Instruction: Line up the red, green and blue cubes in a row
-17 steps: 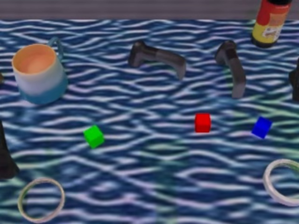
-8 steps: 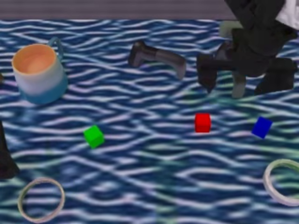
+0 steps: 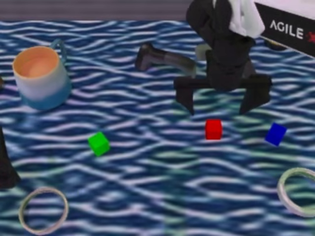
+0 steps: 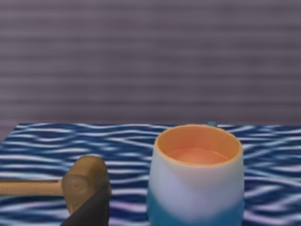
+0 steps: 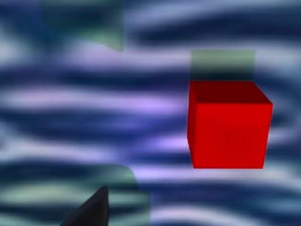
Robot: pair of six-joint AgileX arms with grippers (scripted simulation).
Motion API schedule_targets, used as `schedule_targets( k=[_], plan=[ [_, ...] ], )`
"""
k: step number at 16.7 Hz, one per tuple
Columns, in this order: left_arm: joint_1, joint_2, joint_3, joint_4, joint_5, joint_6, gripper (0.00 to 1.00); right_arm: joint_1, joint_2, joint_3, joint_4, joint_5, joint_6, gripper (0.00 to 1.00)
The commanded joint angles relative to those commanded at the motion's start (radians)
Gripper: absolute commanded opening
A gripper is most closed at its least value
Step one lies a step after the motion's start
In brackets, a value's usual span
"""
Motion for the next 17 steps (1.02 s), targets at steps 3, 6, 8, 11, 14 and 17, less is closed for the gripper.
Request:
schedule_targets(
  k=[3,6,8,11,14,17],
  plan=[
    [0.000,0.000,0.000,0.000,0.000,0.000,1.00,0.000,0.000,0.000,0.000,0.000,0.000,1.00],
    [0.000,0.000,0.000,0.000,0.000,0.000,1.00,-0.005,-0.001,-0.006,0.005,0.000,-0.001,1.00],
    [0.000,0.000,0.000,0.000,0.000,0.000,1.00,-0.003,0.010,-0.034,0.042,0.000,-0.003,1.00],
    [0.000,0.000,0.000,0.000,0.000,0.000,1.00,-0.001,0.047,-0.108,0.159,0.000,-0.001,1.00],
    [0.000,0.000,0.000,0.000,0.000,0.000,1.00,0.000,0.085,-0.181,0.271,0.001,0.001,1.00],
    [0.000,0.000,0.000,0.000,0.000,0.000,1.00,0.001,0.097,-0.200,0.297,0.001,0.003,1.00]
  ],
)
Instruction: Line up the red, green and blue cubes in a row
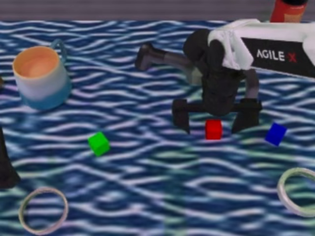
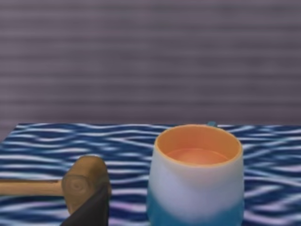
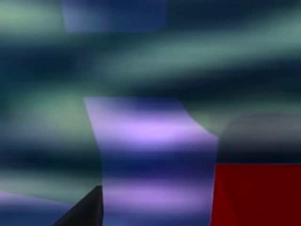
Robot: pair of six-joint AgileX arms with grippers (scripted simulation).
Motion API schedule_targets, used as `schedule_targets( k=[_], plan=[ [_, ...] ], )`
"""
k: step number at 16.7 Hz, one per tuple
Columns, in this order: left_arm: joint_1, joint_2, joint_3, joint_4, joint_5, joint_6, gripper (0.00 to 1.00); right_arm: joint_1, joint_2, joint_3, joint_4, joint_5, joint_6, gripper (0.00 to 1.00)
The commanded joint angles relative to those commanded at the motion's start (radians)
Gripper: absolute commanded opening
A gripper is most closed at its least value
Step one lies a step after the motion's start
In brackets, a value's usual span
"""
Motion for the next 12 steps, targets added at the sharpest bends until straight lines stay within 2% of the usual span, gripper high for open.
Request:
schedule_targets(
  k=[2,12],
  plan=[
    [0.000,0.000,0.000,0.000,0.000,0.000,1.00,0.000,0.000,0.000,0.000,0.000,0.000,1.00],
    [0.000,0.000,0.000,0.000,0.000,0.000,1.00,0.000,0.000,0.000,0.000,0.000,0.000,0.25]
  ],
)
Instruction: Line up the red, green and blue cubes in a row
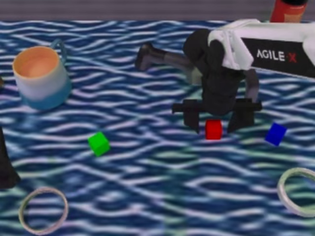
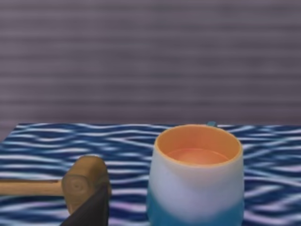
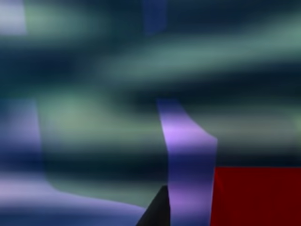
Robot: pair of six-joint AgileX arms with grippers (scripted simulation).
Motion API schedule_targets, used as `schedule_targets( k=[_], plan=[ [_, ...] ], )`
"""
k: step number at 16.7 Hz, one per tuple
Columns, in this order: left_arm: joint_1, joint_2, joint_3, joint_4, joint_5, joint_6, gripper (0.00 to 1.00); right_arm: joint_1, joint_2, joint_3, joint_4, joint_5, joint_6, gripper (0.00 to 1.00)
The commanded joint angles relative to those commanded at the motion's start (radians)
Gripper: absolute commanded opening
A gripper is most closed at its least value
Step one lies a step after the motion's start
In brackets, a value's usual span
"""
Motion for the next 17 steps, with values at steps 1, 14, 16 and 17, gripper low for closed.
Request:
schedule_targets(
  k=[1,14,16,17],
  plan=[
    [0.000,0.000,0.000,0.000,0.000,0.000,1.00,0.000,0.000,0.000,0.000,0.000,0.000,0.17],
    [0.000,0.000,0.000,0.000,0.000,0.000,1.00,0.000,-0.047,0.026,-0.036,0.018,-0.013,0.00],
    [0.000,0.000,0.000,0.000,0.000,0.000,1.00,0.002,-0.062,0.070,-0.095,0.019,-0.013,0.00],
    [0.000,0.000,0.000,0.000,0.000,0.000,1.00,0.003,-0.073,0.095,-0.139,0.019,-0.013,0.00]
  ],
)
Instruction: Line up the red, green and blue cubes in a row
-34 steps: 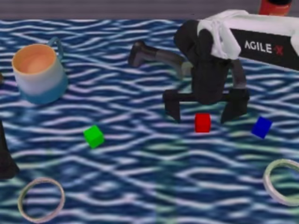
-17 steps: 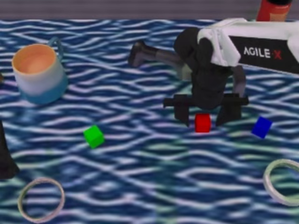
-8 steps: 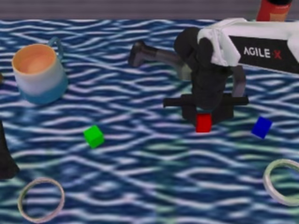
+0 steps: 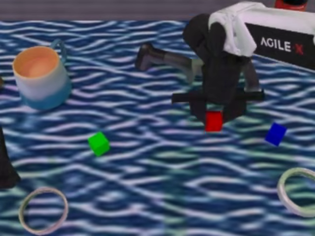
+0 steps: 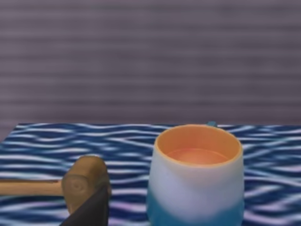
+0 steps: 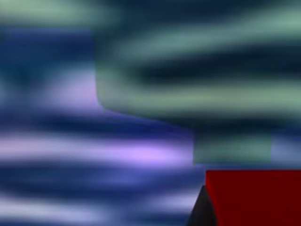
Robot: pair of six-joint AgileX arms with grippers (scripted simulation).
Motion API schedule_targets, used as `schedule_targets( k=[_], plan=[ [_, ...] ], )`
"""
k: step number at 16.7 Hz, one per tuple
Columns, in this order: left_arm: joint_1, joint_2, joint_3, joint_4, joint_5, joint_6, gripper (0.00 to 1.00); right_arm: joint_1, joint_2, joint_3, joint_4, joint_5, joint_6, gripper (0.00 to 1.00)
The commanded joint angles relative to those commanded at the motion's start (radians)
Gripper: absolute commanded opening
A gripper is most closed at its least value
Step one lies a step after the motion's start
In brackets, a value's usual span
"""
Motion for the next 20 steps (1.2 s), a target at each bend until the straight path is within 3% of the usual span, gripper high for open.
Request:
schedule_targets(
  k=[4,10,20],
  plan=[
    [0.000,0.000,0.000,0.000,0.000,0.000,1.00,0.002,-0.037,0.080,-0.113,-0.002,0.000,0.00],
    [0.000,0.000,0.000,0.000,0.000,0.000,1.00,0.013,-0.027,0.095,-0.122,-0.001,0.016,0.00],
    [0.000,0.000,0.000,0.000,0.000,0.000,1.00,0.394,0.136,0.455,-0.330,0.012,0.414,0.00]
  ],
)
